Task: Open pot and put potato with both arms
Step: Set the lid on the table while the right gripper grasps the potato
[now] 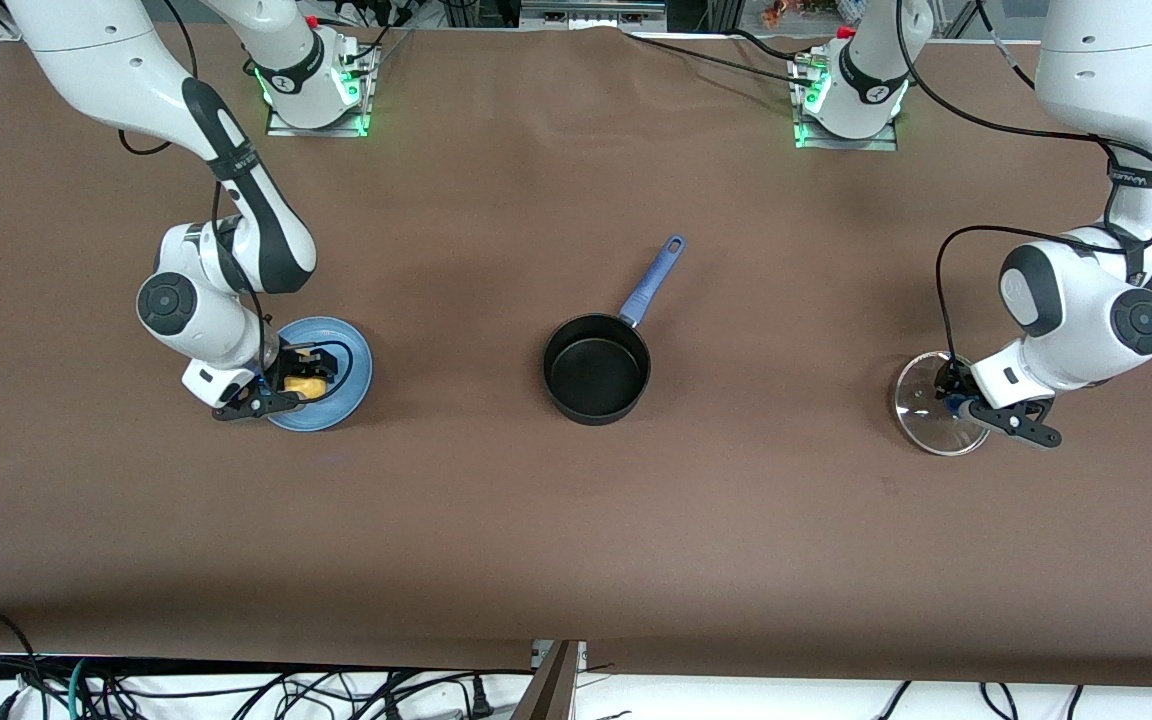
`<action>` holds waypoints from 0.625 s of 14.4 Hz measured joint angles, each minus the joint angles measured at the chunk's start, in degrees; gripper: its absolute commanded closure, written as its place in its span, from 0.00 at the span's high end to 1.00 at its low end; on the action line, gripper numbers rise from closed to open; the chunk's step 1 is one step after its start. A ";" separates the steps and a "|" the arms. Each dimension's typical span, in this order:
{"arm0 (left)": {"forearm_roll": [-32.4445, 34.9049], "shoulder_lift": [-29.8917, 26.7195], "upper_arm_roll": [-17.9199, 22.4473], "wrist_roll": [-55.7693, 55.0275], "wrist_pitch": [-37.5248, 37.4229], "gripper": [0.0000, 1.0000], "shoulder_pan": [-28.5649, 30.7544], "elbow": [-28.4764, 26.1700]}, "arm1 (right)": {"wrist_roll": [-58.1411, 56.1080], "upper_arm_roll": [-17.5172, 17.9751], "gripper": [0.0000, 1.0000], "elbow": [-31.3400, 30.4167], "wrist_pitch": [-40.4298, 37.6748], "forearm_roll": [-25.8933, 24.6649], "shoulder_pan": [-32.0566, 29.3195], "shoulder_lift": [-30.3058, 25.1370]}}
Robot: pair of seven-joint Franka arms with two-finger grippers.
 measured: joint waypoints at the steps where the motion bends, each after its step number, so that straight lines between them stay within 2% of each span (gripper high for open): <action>1: -0.82 0.19 -0.02 0.02 0.15 1.00 0.00 -0.23 | 0.00 0.00 0.20 0.19 -0.67 0.00 0.00 -0.21; 4: -1.88 -0.05 -0.06 -0.57 -2.97 1.00 -0.02 1.29 | -0.01 0.05 0.20 2.13 -6.07 0.00 0.03 -1.85; 7: -1.93 -2.05 -0.34 -6.69 -15.20 1.00 -0.21 7.66 | 2.68 0.61 0.21 8.89 -17.38 0.04 1.43 -3.98; 9: -0.80 -3.98 -0.66 -12.82 -24.43 1.00 -0.64 13.21 | 9.57 0.94 0.21 15.54 -25.80 0.17 4.67 -4.55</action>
